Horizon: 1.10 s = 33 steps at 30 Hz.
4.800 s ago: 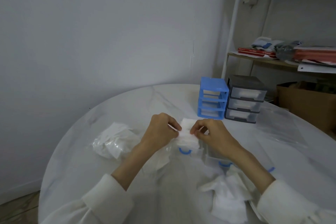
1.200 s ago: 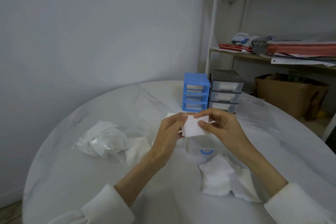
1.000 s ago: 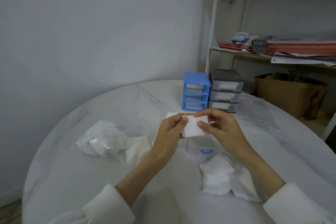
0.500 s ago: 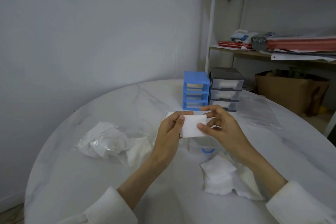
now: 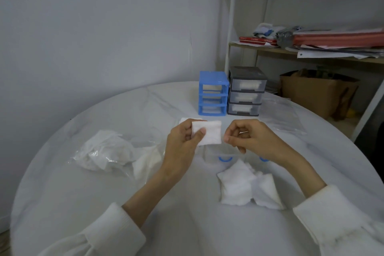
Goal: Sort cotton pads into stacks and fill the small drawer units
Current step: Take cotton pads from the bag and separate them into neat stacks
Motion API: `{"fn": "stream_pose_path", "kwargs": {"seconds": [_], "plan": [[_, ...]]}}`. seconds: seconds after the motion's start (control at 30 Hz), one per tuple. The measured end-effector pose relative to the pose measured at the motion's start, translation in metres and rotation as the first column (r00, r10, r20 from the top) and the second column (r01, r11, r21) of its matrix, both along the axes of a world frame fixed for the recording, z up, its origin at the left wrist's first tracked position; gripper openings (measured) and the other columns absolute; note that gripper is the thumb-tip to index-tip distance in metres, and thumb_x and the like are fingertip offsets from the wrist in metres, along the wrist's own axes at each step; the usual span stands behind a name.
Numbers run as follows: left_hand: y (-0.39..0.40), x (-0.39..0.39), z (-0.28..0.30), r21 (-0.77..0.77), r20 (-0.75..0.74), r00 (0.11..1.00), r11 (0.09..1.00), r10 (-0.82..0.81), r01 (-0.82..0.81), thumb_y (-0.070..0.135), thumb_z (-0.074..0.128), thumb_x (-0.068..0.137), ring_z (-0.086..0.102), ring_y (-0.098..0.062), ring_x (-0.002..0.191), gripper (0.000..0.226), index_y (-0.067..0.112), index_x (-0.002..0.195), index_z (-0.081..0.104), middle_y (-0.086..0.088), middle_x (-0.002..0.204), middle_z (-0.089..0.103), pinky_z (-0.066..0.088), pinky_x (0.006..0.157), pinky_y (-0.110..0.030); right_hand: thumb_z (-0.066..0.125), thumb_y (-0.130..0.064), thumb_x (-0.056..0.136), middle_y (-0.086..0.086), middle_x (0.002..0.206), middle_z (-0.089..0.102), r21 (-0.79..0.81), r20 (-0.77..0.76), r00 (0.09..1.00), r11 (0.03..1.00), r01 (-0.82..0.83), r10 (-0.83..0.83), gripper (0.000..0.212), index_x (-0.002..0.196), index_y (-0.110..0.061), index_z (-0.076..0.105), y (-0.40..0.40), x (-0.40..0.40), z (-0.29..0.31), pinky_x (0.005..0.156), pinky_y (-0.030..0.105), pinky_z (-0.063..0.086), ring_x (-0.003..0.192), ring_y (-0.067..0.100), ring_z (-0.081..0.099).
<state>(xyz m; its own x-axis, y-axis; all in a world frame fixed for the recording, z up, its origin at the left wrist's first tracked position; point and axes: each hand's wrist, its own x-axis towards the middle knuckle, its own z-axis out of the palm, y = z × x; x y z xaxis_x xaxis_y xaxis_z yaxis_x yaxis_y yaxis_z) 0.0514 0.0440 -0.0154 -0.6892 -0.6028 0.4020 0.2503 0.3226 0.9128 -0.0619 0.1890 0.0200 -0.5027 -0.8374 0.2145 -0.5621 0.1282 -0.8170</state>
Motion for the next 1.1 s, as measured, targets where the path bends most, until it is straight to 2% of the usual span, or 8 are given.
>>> {"fn": "stream_pose_path", "kwargs": {"seconds": [0.1, 0.27, 0.4, 0.5, 0.6, 0.77, 1.0, 1.1], "plan": [[0.001, 0.0, -0.001, 0.016, -0.013, 1.0, 1.0, 0.015, -0.014, 0.009, 0.056, 0.093, 0.058, -0.012, 0.071, 0.011, 0.006, 0.087, 0.065, -0.002, 0.077, 0.065, 0.046, 0.065, -0.027, 0.071, -0.021, 0.081, -0.003, 0.048, 0.054, 0.193, -0.051, 0.997, 0.98, -0.041, 0.051, 0.014, 0.076, -0.009, 0.067, 0.009, 0.0, 0.007, 0.05, 0.017, 0.039, 0.043, 0.008, 0.042], [0.005, 0.002, -0.002, 0.01, -0.017, 1.0, 1.0, 0.012, -0.012, 0.035, 0.053, 0.083, 0.046, -0.02, 0.071, 0.048, -0.012, 0.09, 0.054, -0.012, 0.075, 0.054, 0.037, 0.064, -0.036, 0.075, -0.037, 0.075, -0.014, 0.037, 0.047, 0.417, -0.212, 0.977, 0.907, 0.058, 0.035, 0.027, 0.064, -0.014, 0.067, 0.016, 0.001, 0.012, 0.049, 0.012, 0.032, 0.04, 0.003, 0.041], [0.008, 0.004, -0.002, -0.015, 0.005, 1.0, 1.0, 0.026, -0.026, 0.024, 0.055, 0.093, 0.05, -0.017, 0.071, 0.028, -0.004, 0.088, 0.061, -0.01, 0.076, 0.059, 0.039, 0.064, -0.033, 0.076, -0.047, 0.069, -0.011, 0.045, 0.054, 0.51, -0.257, 0.966, 0.854, 0.106, 0.034, 0.037, 0.065, -0.011, 0.071, 0.017, 0.003, 0.012, 0.053, 0.017, 0.036, 0.046, 0.003, 0.045], [0.008, 0.003, -0.003, -0.029, 0.007, 0.999, 0.999, 0.035, -0.035, 0.016, 0.052, 0.095, 0.052, -0.018, 0.072, 0.021, 0.0, 0.088, 0.063, -0.016, 0.079, 0.062, 0.041, 0.064, -0.033, 0.077, -0.042, 0.07, -0.009, 0.053, 0.058, 0.537, -0.263, 0.963, 0.839, 0.088, 0.067, 0.031, 0.068, -0.012, 0.072, 0.016, 0.005, 0.012, 0.056, 0.018, 0.04, 0.05, 0.005, 0.048], [0.008, 0.004, -0.003, -0.03, 0.005, 0.999, 0.999, 0.032, -0.032, 0.025, 0.054, 0.092, 0.052, -0.019, 0.071, 0.028, -0.001, 0.088, 0.063, -0.02, 0.081, 0.063, 0.041, 0.063, -0.033, 0.076, -0.031, 0.075, -0.016, 0.045, 0.053, 0.502, -0.252, 0.961, 0.864, 0.027, 0.116, 0.018, 0.065, -0.02, 0.067, 0.016, 0.006, 0.012, 0.055, 0.015, 0.038, 0.047, 0.001, 0.047], [0.01, 0.003, -0.003, 0.025, 0.024, 0.999, 0.999, 0.022, -0.023, 0.028, 0.055, 0.088, 0.049, -0.019, 0.068, 0.03, -0.001, 0.08, 0.058, -0.008, 0.071, 0.056, 0.04, 0.063, -0.037, 0.066, -0.026, 0.085, -0.017, 0.051, 0.052, 0.278, -0.113, 0.983, 0.955, -0.107, 0.143, 0.02, 0.066, -0.023, 0.06, 0.015, 0.011, 0.016, 0.055, 0.011, 0.036, 0.051, -0.001, 0.044], [0.01, 0.003, -0.004, 0.05, 0.034, 0.999, 0.999, 0.002, -0.004, 0.035, 0.053, 0.085, 0.05, -0.023, 0.071, 0.042, -0.006, 0.087, 0.057, -0.021, 0.077, 0.057, 0.041, 0.066, -0.039, 0.058, -0.019, 0.089, -0.009, 0.076, 0.062, 0.033, 0.003, 0.997, 0.996, -0.08, 0.08, 0.01, 0.082, -0.012, 0.06, 0.014, 0.012, 0.016, 0.079, 0.025, 0.043, 0.075, 0.003, 0.056], [0.011, 0.002, -0.004, 0.077, 0.052, 0.999, 0.997, 0.004, -0.008, 0.018, 0.052, 0.095, 0.053, -0.017, 0.072, 0.026, -0.005, 0.086, 0.06, -0.009, 0.076, 0.06, 0.045, 0.067, -0.035, 0.06, -0.018, 0.088, -0.012, 0.079, 0.064, -0.004, 0.011, 0.999, 0.999, -0.033, 0.033, 0.006, 0.084, -0.013, 0.061, 0.012, 0.011, 0.014, 0.083, 0.024, 0.045, 0.082, 0.004, 0.06]]}}
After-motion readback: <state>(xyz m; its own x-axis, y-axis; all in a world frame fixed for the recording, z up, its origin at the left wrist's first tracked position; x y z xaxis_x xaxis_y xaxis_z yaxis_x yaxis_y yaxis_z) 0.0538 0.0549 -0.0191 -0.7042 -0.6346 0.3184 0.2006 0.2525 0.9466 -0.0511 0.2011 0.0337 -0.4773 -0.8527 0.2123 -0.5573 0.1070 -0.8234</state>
